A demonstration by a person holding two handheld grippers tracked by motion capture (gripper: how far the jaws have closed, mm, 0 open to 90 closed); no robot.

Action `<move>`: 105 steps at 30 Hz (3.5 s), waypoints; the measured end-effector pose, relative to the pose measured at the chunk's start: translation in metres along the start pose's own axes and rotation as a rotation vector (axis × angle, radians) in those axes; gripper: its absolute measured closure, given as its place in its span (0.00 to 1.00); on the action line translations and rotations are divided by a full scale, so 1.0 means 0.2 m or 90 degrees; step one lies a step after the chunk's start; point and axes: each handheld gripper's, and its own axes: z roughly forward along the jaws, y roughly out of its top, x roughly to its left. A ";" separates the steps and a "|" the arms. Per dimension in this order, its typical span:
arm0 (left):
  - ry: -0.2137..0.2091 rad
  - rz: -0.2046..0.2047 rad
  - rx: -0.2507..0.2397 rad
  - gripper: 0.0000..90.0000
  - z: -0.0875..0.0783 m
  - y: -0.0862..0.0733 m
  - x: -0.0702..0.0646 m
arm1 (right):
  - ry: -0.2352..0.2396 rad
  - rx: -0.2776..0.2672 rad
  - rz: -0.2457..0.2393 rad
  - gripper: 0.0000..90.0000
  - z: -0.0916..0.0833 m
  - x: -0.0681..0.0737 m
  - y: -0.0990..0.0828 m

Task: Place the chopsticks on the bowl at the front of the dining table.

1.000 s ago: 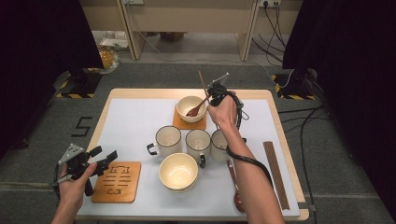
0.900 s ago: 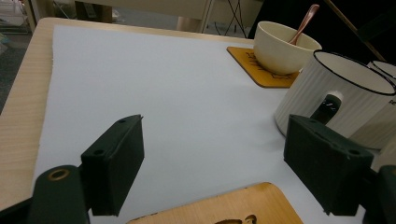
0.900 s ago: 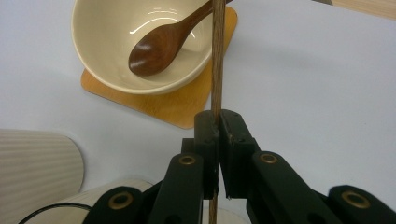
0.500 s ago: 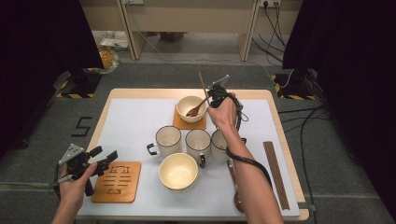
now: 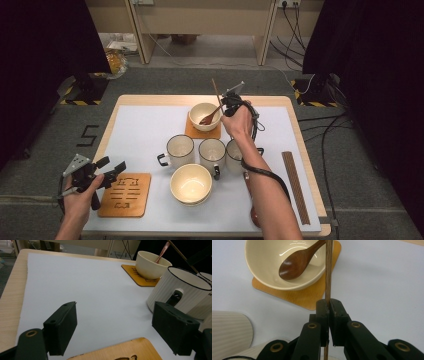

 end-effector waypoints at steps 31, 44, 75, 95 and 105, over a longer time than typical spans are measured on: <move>0.003 0.000 0.000 0.22 0.00 0.00 0.00 | -0.002 0.026 -0.019 0.95 0.07 0.02 0.00; 0.002 -0.001 0.000 0.22 0.00 0.00 0.01 | -0.003 0.035 -0.020 0.95 0.10 0.03 0.00; 0.003 -0.001 0.000 0.22 0.00 0.00 0.01 | 0.001 0.038 -0.025 0.95 0.13 0.04 0.00; 0.004 -0.001 0.001 0.22 0.00 0.00 0.00 | 0.008 0.008 -0.025 0.89 0.10 0.04 0.01; 0.003 -0.001 0.000 0.22 0.00 0.00 0.00 | 0.012 0.011 -0.022 0.87 0.07 0.04 0.00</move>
